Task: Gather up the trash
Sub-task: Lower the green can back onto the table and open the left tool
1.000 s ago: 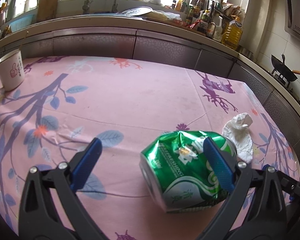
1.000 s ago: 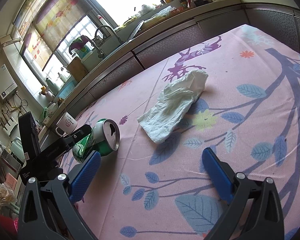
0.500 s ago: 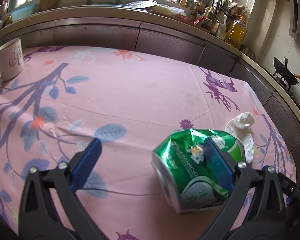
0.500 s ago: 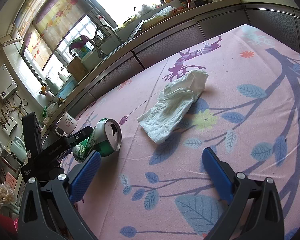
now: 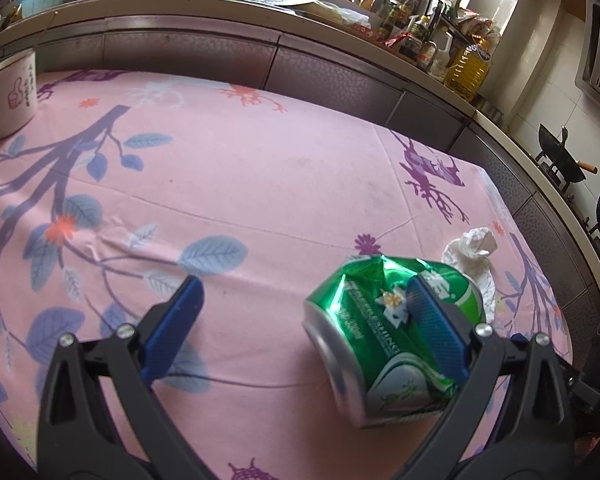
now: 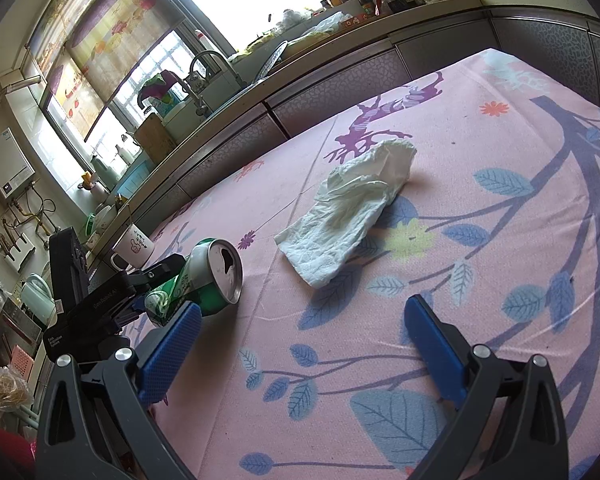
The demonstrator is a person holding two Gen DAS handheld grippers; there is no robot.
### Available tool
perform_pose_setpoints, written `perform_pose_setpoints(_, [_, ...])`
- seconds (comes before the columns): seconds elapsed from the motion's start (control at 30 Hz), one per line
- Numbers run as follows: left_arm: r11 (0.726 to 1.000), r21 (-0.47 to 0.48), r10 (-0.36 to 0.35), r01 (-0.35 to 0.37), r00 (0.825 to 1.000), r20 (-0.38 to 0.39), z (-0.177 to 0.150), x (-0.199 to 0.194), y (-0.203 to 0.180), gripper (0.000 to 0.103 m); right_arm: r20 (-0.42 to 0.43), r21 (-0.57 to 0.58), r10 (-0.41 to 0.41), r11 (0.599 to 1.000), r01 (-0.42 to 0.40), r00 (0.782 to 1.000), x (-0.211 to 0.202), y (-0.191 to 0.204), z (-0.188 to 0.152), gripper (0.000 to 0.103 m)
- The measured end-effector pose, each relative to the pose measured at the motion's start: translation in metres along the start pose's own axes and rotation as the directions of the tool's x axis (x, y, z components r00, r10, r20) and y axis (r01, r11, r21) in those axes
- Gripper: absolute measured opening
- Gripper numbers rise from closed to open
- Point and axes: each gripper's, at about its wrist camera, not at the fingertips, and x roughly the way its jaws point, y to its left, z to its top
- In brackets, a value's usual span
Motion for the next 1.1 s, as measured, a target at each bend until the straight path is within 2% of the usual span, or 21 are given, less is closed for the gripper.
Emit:
perform_pose_setpoints(0.2, [0.996, -0.041, -0.083, 0.083, 0.996, -0.017, 0.004, -0.002, 0.012, 0.097, -0.003, 0.0, -0.006, 1.0, 0.006, 1.0, 0.002, 0.0, 0.001, 0.097])
perform_pose_setpoints(0.33, [0.99, -0.032, -0.136, 0.135, 0.991, -0.012, 0.006, -0.013, 0.017, 0.097, -0.014, -0.036, -0.06, 0.998, 0.059, 0.998, 0.005, 0.007, -0.001, 0.097])
perform_pose_setpoints(0.47, [0.97, -0.047, -0.238, 0.237, 0.971, -0.034, 0.009, -0.023, 0.017, 0.097, -0.019, -0.069, -0.12, 0.991, 0.118, 0.993, 0.008, 0.014, -0.004, 0.097])
perform_pose_setpoints(0.6, [0.954, -0.077, -0.295, 0.29, 0.953, -0.067, 0.009, -0.022, 0.016, 0.097, 0.001, -0.079, -0.129, 0.989, 0.128, 0.992, 0.004, 0.014, -0.007, 0.093])
perform_pose_setpoints(0.7, [0.945, -0.096, -0.321, 0.312, 0.941, -0.104, 0.01, -0.014, 0.016, 0.097, -0.003, -0.086, -0.13, 0.988, 0.13, 0.991, 0.004, 0.014, -0.007, 0.088])
perform_pose_setpoints(0.77, [0.935, -0.122, -0.35, 0.334, 0.926, -0.141, 0.007, -0.006, 0.016, 0.097, -0.011, -0.092, -0.127, 0.988, 0.126, 0.992, 0.005, 0.014, -0.008, 0.086])
perform_pose_setpoints(0.87, [0.916, -0.162, -0.393, 0.367, 0.902, -0.176, 0.004, 0.005, 0.015, 0.097, -0.019, -0.094, -0.126, 0.988, 0.124, 0.992, 0.006, 0.016, -0.008, 0.086])
perform_pose_setpoints(1.0, [0.905, -0.173, -0.417, 0.388, 0.888, -0.194, 0.005, 0.01, 0.01, 0.097, -0.026, -0.097, -0.122, 0.988, 0.119, 0.992, 0.005, 0.016, -0.009, 0.086])
perform_pose_setpoints(1.1, [0.889, -0.18, -0.454, 0.421, 0.863, -0.222, 0.001, 0.007, 0.001, 0.097, -0.029, -0.094, -0.122, 0.988, 0.119, 0.992, 0.005, 0.016, -0.008, 0.086])
